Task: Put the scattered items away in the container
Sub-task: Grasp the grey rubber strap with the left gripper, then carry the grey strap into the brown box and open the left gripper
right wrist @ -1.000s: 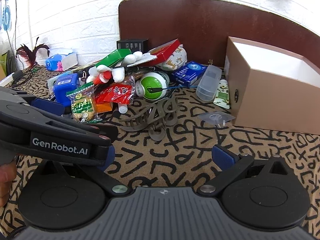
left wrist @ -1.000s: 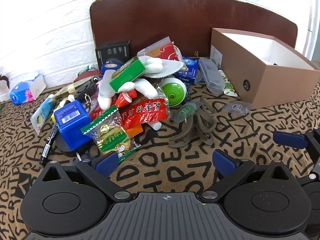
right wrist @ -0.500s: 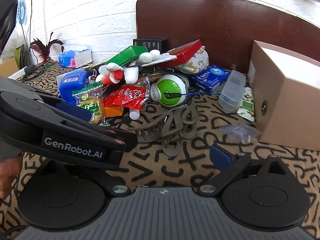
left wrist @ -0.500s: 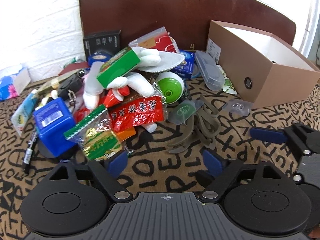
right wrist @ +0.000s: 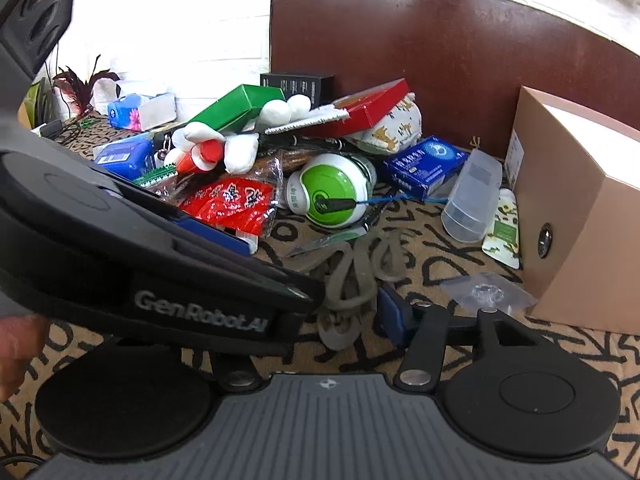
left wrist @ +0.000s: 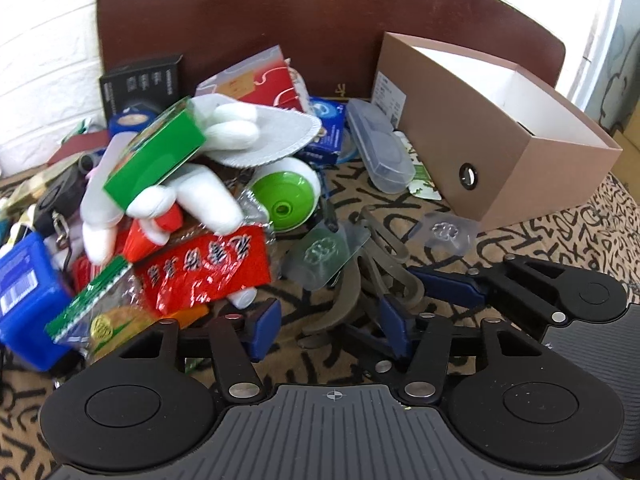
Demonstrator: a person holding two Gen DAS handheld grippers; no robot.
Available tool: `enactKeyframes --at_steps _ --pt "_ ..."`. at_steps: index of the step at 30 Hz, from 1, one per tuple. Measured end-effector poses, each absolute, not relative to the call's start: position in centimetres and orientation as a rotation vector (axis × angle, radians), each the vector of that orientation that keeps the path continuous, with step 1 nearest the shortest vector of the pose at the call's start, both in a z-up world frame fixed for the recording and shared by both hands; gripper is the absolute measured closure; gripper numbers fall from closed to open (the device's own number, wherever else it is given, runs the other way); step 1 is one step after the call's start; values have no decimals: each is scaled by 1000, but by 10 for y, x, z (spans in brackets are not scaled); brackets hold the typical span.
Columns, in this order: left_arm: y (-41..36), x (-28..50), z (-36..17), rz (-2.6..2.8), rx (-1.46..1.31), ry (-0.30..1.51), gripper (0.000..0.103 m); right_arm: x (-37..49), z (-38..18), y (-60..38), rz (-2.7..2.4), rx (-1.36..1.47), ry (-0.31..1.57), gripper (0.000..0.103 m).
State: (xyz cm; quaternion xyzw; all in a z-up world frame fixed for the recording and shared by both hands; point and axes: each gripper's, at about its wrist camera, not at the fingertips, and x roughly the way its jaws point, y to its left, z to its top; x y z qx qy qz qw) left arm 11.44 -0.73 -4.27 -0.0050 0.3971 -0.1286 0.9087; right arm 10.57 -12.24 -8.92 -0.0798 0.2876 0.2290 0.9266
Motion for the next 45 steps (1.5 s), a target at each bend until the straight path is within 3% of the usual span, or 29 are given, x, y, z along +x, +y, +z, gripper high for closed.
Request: enactKeyframes --at_steps 3,5,7,9,17,27,32,39,45 --pt "-6 118 -45 -280 -27 836 55 109 -93 -124 479 -148 600 45" --pt "-6 119 -48 -278 -32 839 56 107 -93 -124 477 -149 598 48" --pt "-7 115 -46 -273 -19 821 61 103 -93 -125 467 -169 589 55" --pt "-10 109 -41 -275 2 803 64 100 -92 -131 459 -157 596 69" --pt "-32 70 -41 -395 64 848 66 65 -88 -162 465 -151 631 70" --pt "-47 67 -45 -408 64 909 52 47 -87 -179 431 -114 631 70" --pt "-55 70 -53 -418 88 943 70 42 -91 -180 435 -145 614 70" --pt "-68 64 -51 -436 70 958 74 31 -89 -197 416 -115 611 71" --pt "-99 52 -18 -507 93 871 75 11 -58 -227 353 -124 533 71"
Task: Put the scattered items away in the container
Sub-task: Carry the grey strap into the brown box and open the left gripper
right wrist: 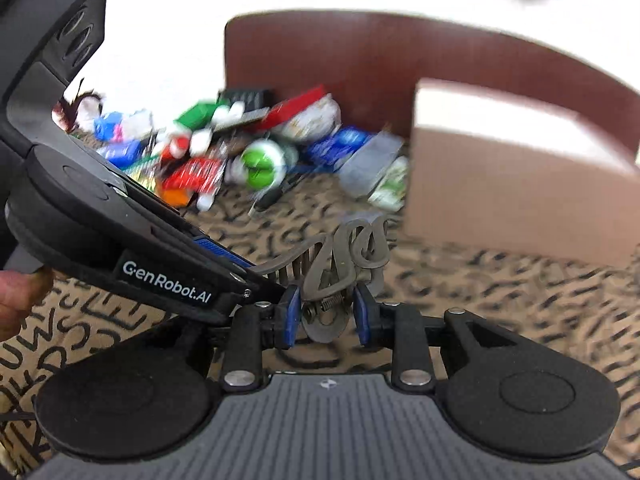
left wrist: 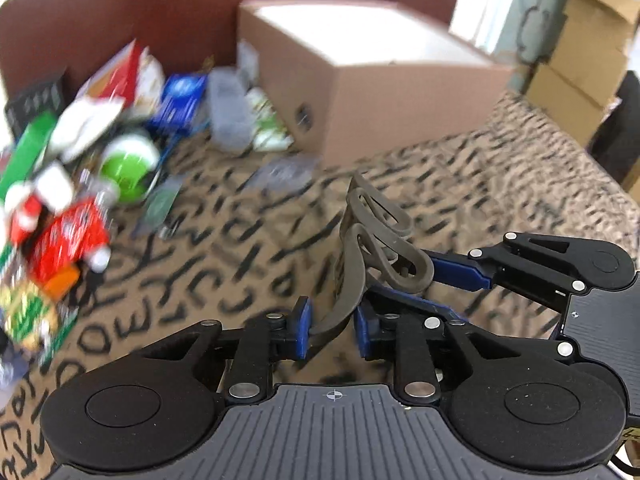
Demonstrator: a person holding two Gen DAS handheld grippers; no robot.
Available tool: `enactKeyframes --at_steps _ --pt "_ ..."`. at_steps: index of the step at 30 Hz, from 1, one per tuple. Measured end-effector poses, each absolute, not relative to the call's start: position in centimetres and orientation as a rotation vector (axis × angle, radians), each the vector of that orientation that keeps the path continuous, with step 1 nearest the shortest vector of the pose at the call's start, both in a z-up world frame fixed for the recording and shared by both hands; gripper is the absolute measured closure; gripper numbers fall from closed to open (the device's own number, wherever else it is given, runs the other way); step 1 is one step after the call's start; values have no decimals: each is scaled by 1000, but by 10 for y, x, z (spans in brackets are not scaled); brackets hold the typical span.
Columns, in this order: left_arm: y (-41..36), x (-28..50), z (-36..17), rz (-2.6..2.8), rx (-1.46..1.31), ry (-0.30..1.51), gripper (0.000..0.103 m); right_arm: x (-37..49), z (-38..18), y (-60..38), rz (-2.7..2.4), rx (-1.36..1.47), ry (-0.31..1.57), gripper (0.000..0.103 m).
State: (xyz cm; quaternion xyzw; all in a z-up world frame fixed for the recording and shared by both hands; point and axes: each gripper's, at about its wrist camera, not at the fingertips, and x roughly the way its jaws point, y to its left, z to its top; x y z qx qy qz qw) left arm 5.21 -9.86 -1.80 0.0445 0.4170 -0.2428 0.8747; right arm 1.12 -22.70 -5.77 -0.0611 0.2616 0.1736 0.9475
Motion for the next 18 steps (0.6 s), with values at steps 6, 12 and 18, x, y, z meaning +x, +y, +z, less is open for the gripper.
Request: enactKeyframes --at_steps 6,12,18 --pt "-127 63 33 -546 89 728 75 16 -10 -251 296 -208 375 71" --pt "-163 100 72 -584 101 653 76 51 23 -276 242 -258 279 72" --pt "-200 155 90 -607 91 639 75 104 43 -311 214 -267 279 72"
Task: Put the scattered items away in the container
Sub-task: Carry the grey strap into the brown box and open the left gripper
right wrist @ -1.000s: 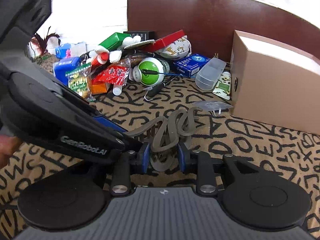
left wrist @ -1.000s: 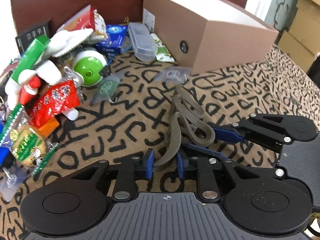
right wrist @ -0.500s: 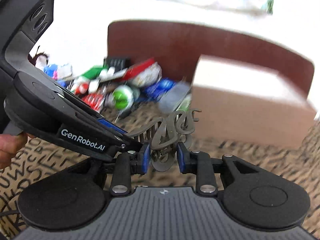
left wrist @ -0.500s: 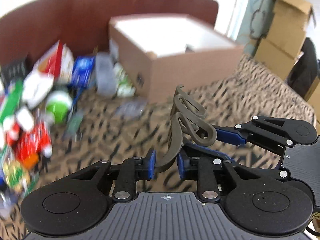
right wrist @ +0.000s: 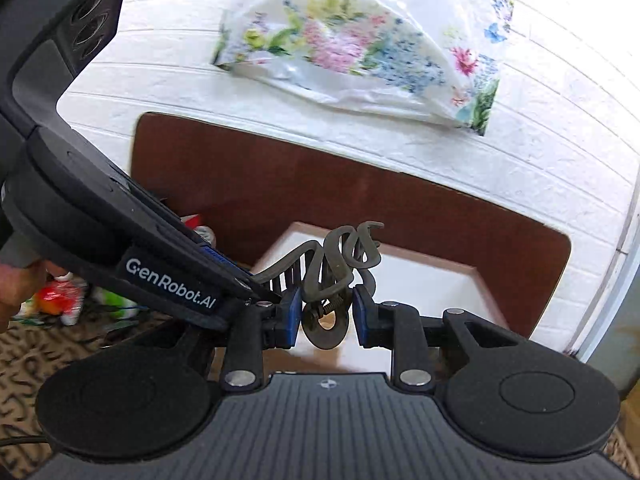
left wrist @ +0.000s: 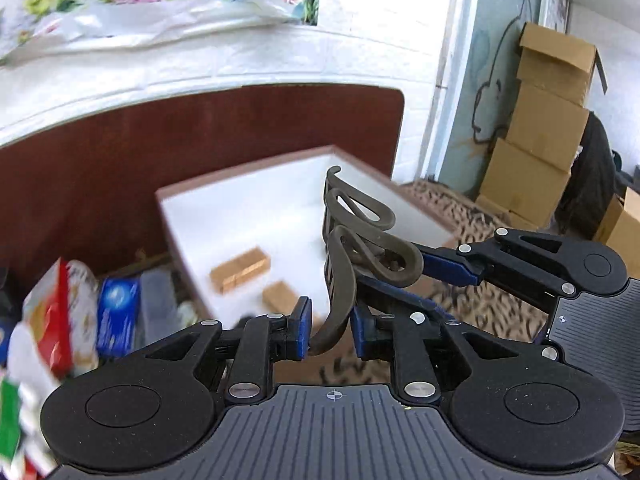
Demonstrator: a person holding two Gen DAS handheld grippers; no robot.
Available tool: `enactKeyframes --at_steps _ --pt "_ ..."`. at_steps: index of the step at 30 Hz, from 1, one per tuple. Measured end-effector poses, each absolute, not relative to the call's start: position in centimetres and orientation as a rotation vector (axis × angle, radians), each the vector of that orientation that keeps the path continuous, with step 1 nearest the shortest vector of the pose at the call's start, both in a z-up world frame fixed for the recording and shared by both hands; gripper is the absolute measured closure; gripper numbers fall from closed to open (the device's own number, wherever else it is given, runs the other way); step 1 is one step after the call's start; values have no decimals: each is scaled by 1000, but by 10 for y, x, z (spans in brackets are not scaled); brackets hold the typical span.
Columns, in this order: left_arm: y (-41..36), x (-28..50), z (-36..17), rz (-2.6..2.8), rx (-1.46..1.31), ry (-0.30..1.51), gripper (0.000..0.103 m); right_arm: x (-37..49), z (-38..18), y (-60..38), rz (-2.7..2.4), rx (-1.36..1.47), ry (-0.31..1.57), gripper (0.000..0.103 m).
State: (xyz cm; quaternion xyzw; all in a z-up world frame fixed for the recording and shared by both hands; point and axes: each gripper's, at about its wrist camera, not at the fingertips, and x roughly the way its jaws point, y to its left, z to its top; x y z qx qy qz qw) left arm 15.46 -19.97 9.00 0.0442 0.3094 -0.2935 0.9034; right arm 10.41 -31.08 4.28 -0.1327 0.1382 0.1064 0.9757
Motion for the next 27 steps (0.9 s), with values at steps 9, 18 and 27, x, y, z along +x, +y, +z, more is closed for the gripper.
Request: enactKeyframes --at_steps 9,18,27 --pt "-251 245 63 -644 87 750 75 179 22 -350 186 -235 400 72" --pt "-278 307 37 -650 87 830 65 238 -4 -371 208 -270 500 71" --pt "-266 314 29 -539 127 730 9 252 -13 -375 79 -333 510 11"
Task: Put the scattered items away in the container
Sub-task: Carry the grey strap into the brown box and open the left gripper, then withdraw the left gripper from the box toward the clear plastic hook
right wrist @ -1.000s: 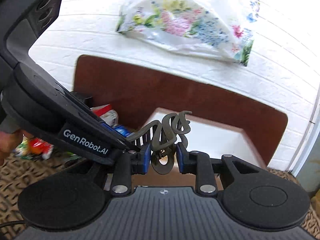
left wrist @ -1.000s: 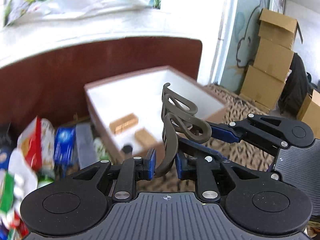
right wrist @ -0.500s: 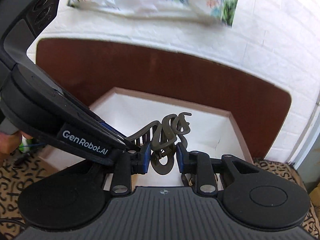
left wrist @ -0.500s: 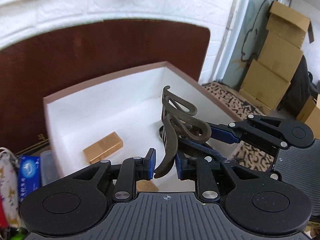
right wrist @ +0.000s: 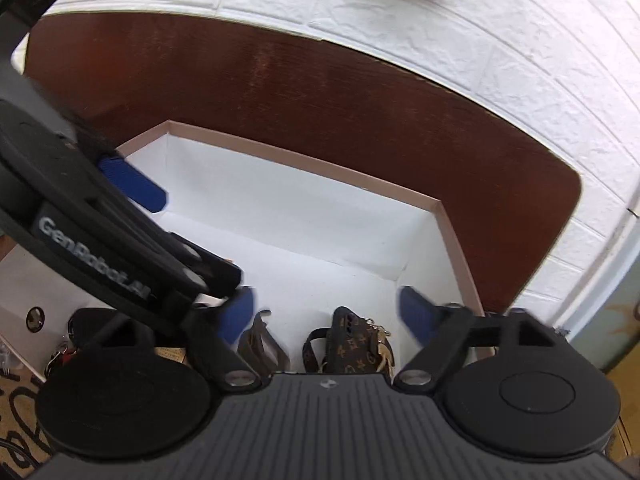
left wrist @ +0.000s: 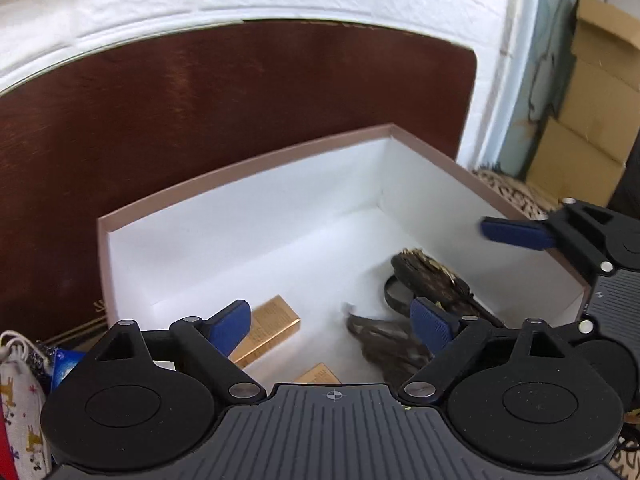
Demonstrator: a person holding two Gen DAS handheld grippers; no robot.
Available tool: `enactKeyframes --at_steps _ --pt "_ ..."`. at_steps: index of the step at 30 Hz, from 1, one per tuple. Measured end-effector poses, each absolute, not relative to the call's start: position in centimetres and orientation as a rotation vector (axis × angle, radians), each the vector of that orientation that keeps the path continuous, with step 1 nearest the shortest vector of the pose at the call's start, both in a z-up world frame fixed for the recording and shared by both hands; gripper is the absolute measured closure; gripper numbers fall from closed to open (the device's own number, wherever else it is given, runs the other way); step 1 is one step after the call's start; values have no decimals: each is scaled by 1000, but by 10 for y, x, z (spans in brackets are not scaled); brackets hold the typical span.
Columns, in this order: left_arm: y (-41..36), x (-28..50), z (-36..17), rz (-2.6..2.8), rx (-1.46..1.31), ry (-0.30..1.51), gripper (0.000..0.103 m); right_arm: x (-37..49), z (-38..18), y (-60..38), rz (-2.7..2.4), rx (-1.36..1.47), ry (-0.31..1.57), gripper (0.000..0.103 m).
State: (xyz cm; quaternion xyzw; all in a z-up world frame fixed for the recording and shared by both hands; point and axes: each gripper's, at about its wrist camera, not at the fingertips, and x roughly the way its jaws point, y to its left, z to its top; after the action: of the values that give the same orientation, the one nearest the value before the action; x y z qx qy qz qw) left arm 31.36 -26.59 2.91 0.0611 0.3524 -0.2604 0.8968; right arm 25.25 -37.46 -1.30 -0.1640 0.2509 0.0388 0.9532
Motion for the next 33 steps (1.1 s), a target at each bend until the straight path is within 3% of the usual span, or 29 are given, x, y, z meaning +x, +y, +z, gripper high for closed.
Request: enactKeyframes --at_steps 8,23,33 --pt "-260 291 34 -499 178 710 5 241 -15 -362 68 -351 533 1" --pt "-238 238 62 -471 181 621 4 201 6 -340 87 -350 501 0" --pt "-185 155 79 -431 74 515 0 128 25 -313 116 -249 376 0"
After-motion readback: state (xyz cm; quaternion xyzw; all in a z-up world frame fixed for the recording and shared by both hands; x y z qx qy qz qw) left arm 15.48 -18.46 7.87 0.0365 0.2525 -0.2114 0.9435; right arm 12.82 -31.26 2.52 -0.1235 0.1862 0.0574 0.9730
